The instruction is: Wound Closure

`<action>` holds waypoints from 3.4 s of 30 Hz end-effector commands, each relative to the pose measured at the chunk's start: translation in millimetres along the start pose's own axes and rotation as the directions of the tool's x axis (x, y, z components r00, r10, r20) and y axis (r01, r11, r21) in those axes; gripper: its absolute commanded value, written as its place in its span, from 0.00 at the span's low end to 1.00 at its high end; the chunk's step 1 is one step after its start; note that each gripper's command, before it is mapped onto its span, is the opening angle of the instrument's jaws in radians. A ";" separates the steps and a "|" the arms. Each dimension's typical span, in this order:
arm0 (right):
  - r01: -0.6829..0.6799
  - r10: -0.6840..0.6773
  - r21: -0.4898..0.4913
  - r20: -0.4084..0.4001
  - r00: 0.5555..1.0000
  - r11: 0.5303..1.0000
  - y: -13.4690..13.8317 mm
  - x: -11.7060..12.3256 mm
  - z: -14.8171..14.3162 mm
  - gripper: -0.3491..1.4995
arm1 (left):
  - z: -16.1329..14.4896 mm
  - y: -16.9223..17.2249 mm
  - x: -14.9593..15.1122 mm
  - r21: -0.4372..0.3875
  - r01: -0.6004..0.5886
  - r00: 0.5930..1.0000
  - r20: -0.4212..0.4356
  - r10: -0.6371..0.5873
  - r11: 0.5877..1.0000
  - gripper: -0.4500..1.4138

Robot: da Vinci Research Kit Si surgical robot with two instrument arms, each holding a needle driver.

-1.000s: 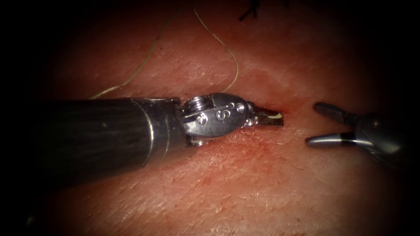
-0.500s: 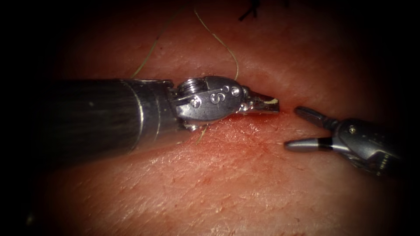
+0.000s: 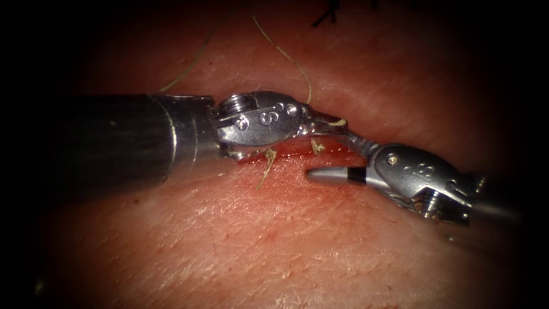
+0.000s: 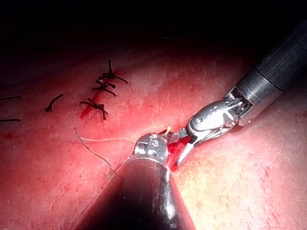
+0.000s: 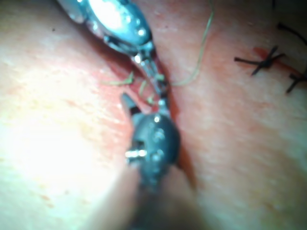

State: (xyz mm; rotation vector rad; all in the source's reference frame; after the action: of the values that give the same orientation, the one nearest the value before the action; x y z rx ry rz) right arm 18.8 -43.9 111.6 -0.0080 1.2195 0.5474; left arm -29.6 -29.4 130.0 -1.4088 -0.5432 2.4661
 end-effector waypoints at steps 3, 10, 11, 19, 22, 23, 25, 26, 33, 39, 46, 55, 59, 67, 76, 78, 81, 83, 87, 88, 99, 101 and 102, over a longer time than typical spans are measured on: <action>-0.002 0.002 -0.011 -0.023 1.000 1.000 0.1 -0.3 1.3 0.98 | 0.4 -0.8 -0.5 -0.003 0.006 1.000 -0.004 -0.006 1.000 0.00; 0.000 -0.001 -0.023 -0.022 1.000 1.000 -0.2 -0.4 2.7 0.98 | 1.0 -0.7 -0.7 0.001 0.011 1.000 -0.002 -0.011 1.000 0.00; 0.001 -0.001 -0.026 -0.022 1.000 1.000 -0.2 -0.5 2.9 0.98 | 1.0 -0.7 -0.6 0.003 0.011 1.000 -0.005 -0.011 1.000 0.00; 0.007 -0.008 -0.022 -0.012 1.000 1.000 0.5 -0.6 3.7 0.98 | 0.7 -0.4 -0.8 0.001 0.009 1.000 -0.008 -0.009 1.000 0.00; 0.008 -0.008 -0.019 -0.004 1.000 1.000 1.1 -0.7 3.9 0.98 | 0.6 0.0 -0.8 0.001 0.009 1.000 -0.011 -0.009 1.000 0.00; 0.008 -0.008 -0.020 -0.003 1.000 1.000 1.2 -0.7 3.9 0.98 | 0.6 0.1 -0.8 0.001 0.009 1.000 -0.011 -0.009 1.000 0.00; 0.007 -0.008 -0.022 -0.003 1.000 1.000 1.1 -0.7 4.3 0.98 | 0.5 0.3 -0.6 0.000 0.010 1.000 -0.011 -0.010 1.000 0.00; 0.007 -0.007 -0.021 -0.004 1.000 1.000 1.0 -0.7 4.4 0.98 | 0.5 0.4 -0.5 0.001 0.011 1.000 -0.014 -0.010 1.000 0.00; 0.006 -0.006 -0.016 -0.005 1.000 1.000 1.0 -0.5 5.7 0.99 | 0.0 1.1 0.7 -0.002 0.020 0.999 -0.025 -0.020 1.000 0.00; 0.010 -0.010 0.001 -0.009 1.000 1.000 -0.2 -0.6 6.8 0.99 | 0.0 0.8 0.9 -0.003 0.021 0.999 -0.029 -0.021 1.000 0.00; 0.016 -0.016 0.012 -0.003 1.000 1.000 0.3 -1.1 7.3 0.98 | 0.1 0.9 0.8 -0.001 0.020 0.999 -0.031 -0.020 1.000 0.00; 0.020 -0.018 0.098 -0.021 1.000 0.995 -0.3 -1.1 7.2 0.54 | 0.2 0.8 0.9 0.000 0.021 0.999 -0.031 -0.021 1.000 0.00; 0.026 -0.023 0.131 -0.023 0.999 0.991 0.1 -0.8 6.7 0.00 | 0.1 0.7 1.0 -0.001 0.021 0.999 -0.032 -0.021 1.000 0.00; 0.039 -0.037 0.124 -0.017 0.999 0.992 0.5 -0.4 5.5 0.00 | -0.5 0.1 0.9 -0.003 0.021 0.999 -0.032 -0.021 1.000 0.00; 0.057 -0.057 0.092 0.001 0.998 0.994 -1.6 -1.5 1.7 0.98 | -6.6 -1.9 -0.2 0.061 0.036 0.999 -0.037 -0.034 0.997 0.00; 0.058 -0.058 0.098 -0.001 0.998 0.993 -1.7 -1.6 0.9 0.98 | -7.6 -2.1 -0.6 0.071 0.041 0.999 -0.038 -0.039 0.997 0.00; 0.059 -0.059 0.108 -0.004 0.998 0.992 -1.9 -1.7 0.0 0.98 | -8.7 -2.1 -1.3 0.081 0.046 0.998 -0.038 -0.043 0.996 0.00; 0.061 -0.061 0.113 -0.004 0.998 0.992 -2.2 -1.7 -1.3 0.98 | -9.5 -2.0 -2.4 0.091 0.045 0.999 -0.033 -0.042 0.995 0.00; 0.055 -0.056 0.113 0.004 0.998 0.992 -2.7 -1.4 -3.5 0.99 | -10.2 -2.2 -4.5 0.114 0.036 0.999 -0.023 -0.034 0.993 0.00; 0.048 -0.049 0.110 0.008 0.999 0.993 -2.8 -1.3 -4.2 0.99 | -10.2 -2.2 -5.2 0.119 0.038 0.999 -0.021 -0.036 0.992 0.00; 0.017 -0.018 0.056 0.011 1.000 0.998 -0.9 0.6 -13.1 0.99 | -11.2 -4.6 -14.5 0.221 0.025 0.997 0.061 -0.039 0.975 0.00; 0.016 -0.017 0.049 0.015 1.000 0.999 -0.7 0.5 -13.8 0.99 | -11.8 -4.8 -15.5 0.228 0.022 0.997 0.063 -0.037 0.973 0.00; 0.017 -0.017 0.047 0.017 1.000 0.999 -0.7 0.4 -14.0 0.99 | -12.2 -4.8 -16.1 0.232 0.032 0.997 0.062 -0.047 0.972 0.00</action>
State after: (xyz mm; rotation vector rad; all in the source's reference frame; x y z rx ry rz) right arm 6.2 -48.3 105.3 0.0265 1.2141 0.5032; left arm -9.9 -29.4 138.5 -1.2118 -0.2795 2.4604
